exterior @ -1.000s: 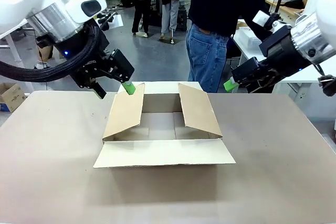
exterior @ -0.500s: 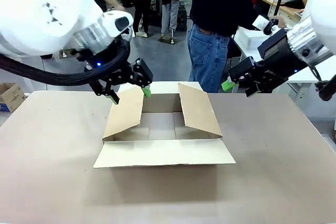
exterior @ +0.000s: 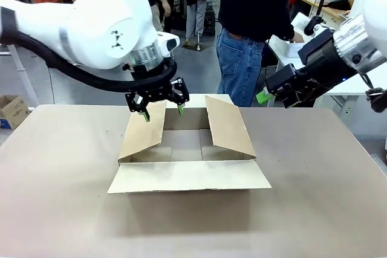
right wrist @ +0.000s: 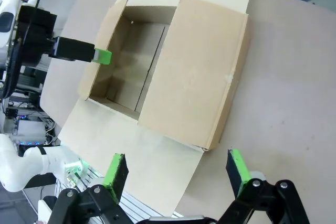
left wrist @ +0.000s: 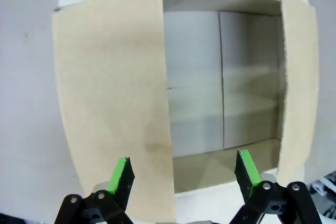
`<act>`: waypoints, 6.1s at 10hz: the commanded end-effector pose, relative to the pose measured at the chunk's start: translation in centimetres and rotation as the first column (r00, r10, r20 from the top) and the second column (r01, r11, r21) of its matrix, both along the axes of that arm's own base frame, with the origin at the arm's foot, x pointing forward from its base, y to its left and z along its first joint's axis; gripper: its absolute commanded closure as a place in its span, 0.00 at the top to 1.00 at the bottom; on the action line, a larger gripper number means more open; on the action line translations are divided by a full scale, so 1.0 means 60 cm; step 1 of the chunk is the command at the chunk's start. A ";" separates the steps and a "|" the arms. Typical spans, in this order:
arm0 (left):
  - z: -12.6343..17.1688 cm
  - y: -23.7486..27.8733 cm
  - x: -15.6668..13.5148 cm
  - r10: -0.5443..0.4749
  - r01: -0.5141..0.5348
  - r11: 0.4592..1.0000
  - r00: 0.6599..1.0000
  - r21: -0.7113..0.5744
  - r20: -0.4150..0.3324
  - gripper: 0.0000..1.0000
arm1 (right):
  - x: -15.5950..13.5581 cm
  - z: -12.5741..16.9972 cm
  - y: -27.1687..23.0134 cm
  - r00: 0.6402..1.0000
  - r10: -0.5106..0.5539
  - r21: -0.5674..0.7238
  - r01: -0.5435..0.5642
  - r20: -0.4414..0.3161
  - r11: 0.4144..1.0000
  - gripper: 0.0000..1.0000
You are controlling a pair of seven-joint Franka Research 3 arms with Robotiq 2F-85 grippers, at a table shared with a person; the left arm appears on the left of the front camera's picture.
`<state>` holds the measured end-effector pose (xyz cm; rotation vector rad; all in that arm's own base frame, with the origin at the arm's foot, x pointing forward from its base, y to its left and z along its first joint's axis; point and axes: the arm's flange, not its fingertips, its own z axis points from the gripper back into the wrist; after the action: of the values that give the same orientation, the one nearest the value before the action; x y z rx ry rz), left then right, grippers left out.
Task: Pack the gift set into the box.
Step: Place both hands on the side flaps of the Package Box and spread them outward.
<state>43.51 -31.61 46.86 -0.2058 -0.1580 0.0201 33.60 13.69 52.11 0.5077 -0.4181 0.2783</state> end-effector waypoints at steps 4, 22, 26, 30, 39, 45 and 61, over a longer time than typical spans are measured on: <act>-0.016 -0.033 0.017 -0.106 0.107 0.978 0.994 0.176 -0.016 1.00 | 0.002 -0.004 -0.004 1.000 0.023 0.001 -0.023 0.015 1.000 1.00; -0.023 0.058 0.051 0.134 -0.143 0.920 0.990 0.366 0.052 1.00 | 0.002 -0.004 -0.004 1.000 0.023 0.001 -0.023 0.015 1.000 1.00; -0.005 0.172 0.056 0.265 -0.272 0.921 0.962 0.278 0.063 1.00 | 0.002 -0.004 -0.004 1.000 0.023 0.001 -0.023 0.015 1.000 1.00; -0.019 0.309 0.045 0.218 -0.217 0.975 0.976 0.048 -0.011 1.00 | 0.002 -0.004 -0.004 1.000 0.023 0.001 -0.023 0.015 1.000 1.00; -0.086 0.376 0.063 0.154 -0.157 0.986 0.986 -0.055 -0.057 1.00 | 0.000 -0.001 0.000 1.000 0.002 0.003 -0.002 -0.002 1.000 1.00; -0.086 0.376 0.063 0.154 -0.157 0.986 0.986 -0.055 -0.057 1.00 | 0.015 0.005 0.328 0.978 0.141 -0.563 -0.205 -0.156 0.801 1.00; -0.086 0.376 0.063 0.154 -0.157 0.986 0.986 -0.055 -0.057 1.00 | 0.186 -0.166 0.373 0.846 -0.532 -0.666 0.389 -0.016 0.637 1.00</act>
<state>47.50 -9.12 41.44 -0.2644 -0.1256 0.1760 44.18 34.96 42.05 -0.2133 -0.1864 -0.1077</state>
